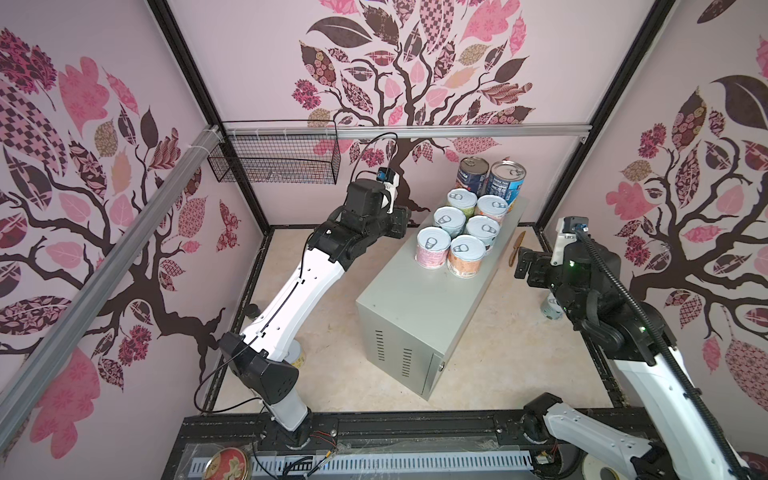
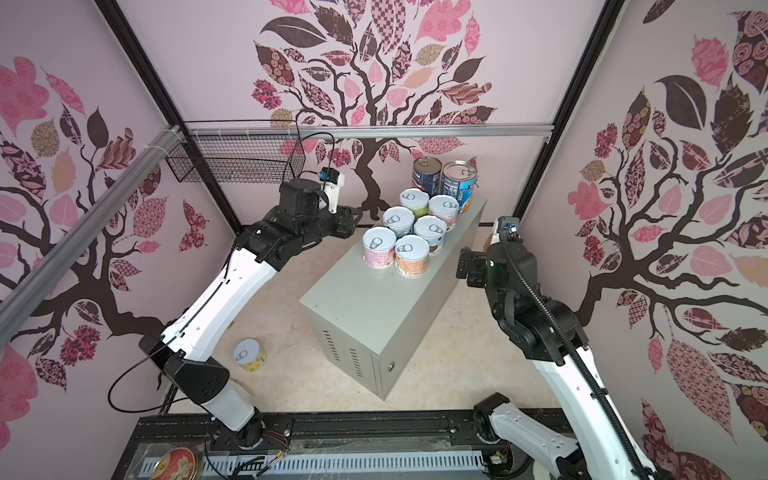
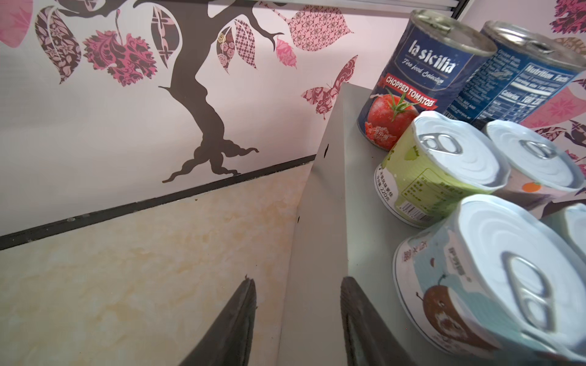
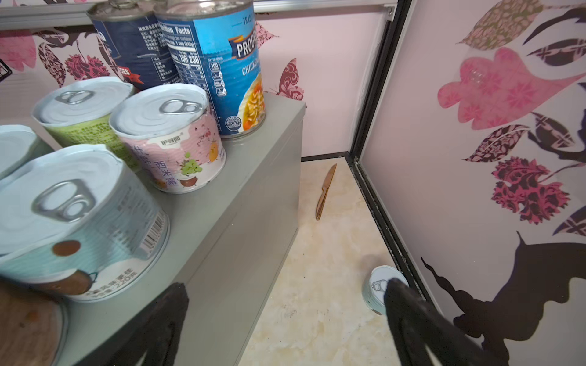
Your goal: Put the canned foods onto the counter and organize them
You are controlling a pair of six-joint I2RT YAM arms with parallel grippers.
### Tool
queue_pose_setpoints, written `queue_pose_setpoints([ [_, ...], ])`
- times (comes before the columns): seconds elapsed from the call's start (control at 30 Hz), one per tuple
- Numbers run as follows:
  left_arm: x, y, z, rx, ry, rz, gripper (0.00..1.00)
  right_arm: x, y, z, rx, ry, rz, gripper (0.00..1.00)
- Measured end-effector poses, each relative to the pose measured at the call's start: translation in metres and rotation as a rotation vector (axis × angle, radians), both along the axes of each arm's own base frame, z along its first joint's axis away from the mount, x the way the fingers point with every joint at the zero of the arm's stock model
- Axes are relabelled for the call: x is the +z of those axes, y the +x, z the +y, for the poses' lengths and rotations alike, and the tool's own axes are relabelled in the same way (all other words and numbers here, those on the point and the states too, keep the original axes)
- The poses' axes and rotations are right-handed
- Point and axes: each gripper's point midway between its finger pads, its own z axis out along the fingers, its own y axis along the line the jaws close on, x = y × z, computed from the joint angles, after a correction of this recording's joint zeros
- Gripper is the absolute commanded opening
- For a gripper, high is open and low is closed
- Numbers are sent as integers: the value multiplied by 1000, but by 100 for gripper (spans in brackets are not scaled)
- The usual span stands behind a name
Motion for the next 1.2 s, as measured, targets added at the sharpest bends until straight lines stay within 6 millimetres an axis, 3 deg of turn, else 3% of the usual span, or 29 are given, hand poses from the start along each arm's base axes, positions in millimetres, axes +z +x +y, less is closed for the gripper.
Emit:
queue_pose_setpoints([
  [0.17, -17, -18, 21, 44, 31, 23, 47, -10, 11, 17, 66, 21, 30, 100],
  [0.23, -11, -31, 33, 61, 26, 7, 47, -12, 12, 18, 73, 22, 36, 100],
  [0.37, 22, -67, 56, 69, -43, -68, 47, -9, 15, 21, 77, 39, 23, 100],
  [0.47, 31, -93, 62, 39, -87, -94, 47, -7, 17, 22, 77, 51, 9, 100],
  [0.63, 15, -133, 32, -106, -80, -66, 48, -14, 19, 24, 78, 57, 15, 100],
  [0.73, 2, -143, 19, -169, -68, -31, 48, -15, 20, 25, 81, 59, 17, 100],
  [0.97, -6, -146, 9, -225, -67, -3, 48, -19, 20, 27, 91, 70, 22, 100],
  [1.2, -25, -135, -10, -260, -53, 42, 48, -26, 21, 30, 104, 70, 35, 100],
])
